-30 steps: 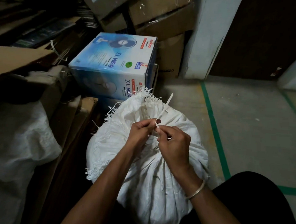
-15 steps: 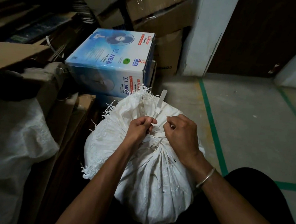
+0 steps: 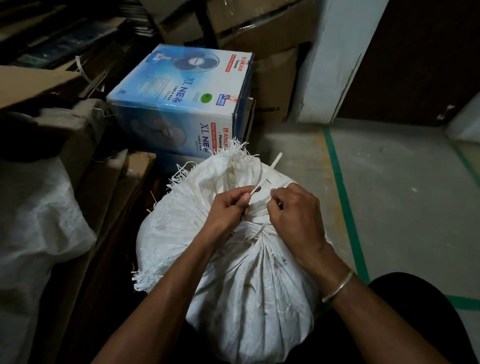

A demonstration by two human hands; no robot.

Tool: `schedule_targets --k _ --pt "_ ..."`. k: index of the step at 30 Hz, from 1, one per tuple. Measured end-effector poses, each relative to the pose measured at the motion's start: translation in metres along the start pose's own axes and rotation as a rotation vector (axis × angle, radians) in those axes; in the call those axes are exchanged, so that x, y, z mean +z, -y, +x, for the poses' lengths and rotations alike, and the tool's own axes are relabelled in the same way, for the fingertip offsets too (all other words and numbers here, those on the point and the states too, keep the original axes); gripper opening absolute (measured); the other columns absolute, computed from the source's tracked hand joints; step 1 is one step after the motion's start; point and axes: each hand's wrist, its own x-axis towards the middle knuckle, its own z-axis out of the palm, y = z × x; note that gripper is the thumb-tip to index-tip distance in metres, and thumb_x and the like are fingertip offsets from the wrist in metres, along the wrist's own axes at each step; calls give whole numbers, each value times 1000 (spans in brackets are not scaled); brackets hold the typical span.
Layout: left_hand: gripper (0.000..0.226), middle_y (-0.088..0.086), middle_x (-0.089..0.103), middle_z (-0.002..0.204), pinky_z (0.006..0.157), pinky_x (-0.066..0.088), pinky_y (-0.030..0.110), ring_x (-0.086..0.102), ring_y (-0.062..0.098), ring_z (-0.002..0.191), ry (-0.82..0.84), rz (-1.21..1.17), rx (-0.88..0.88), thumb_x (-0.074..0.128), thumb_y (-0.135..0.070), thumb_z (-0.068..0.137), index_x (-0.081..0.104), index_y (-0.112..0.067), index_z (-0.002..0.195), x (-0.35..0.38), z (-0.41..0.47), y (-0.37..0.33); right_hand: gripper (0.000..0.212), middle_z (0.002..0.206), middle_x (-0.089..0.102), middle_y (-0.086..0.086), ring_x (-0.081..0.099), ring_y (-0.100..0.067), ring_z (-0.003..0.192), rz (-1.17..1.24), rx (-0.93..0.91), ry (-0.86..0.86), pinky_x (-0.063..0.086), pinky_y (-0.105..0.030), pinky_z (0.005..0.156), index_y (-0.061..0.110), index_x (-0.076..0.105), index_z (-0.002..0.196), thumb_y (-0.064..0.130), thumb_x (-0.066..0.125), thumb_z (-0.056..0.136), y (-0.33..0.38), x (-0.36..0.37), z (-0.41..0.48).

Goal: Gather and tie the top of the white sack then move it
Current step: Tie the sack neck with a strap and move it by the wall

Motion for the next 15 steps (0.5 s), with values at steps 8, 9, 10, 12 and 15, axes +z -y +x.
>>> schedule_targets --k 8,9,10,12,15 --pt "35 -3 62 76 66 42 22 52 -2 63 43 329 149 44 2 104 70 -19 92 -2 7 -1 10 75 63 -8 61 -28 66 24 -3 -13 53 -40 62 9 76 82 9 66 84 -3 -4 4" --pt "34 -4 63 77 70 44 24 55 -2 66 33 352 171 44 2 104 70 -18 96 -1 7 -2 10 75 62 -8 61 -28 65 18 -7 -6 53 -40 61 9 75 81 9 66 84 -3 -5 6" --pt "33 -3 64 77 72 45 24 57 0 68 23 361 197 45 2 102 71 -17 104 0 7 -4 9 73 61 -8 60 -29 64 8 -16 2 52 -40 60 9 73 77 9 65 83 -2 -6 8" --pt "45 1 68 82 73 50 26 62 7 72 32 364 231 46 2 95 67 -18 129 5 4 -7 11 71 57 -8 58 -30 63 -11 -32 18 50 -40 58 10 67 71 9 65 82 1 -6 10" --pt "63 -1 70 83 86 60 38 67 17 81 40 399 232 44 -5 84 59 -19 143 9 3 -8 12 70 56 -8 58 -31 63 -23 -18 27 49 -39 57 11 66 69 9 66 80 2 -5 9"
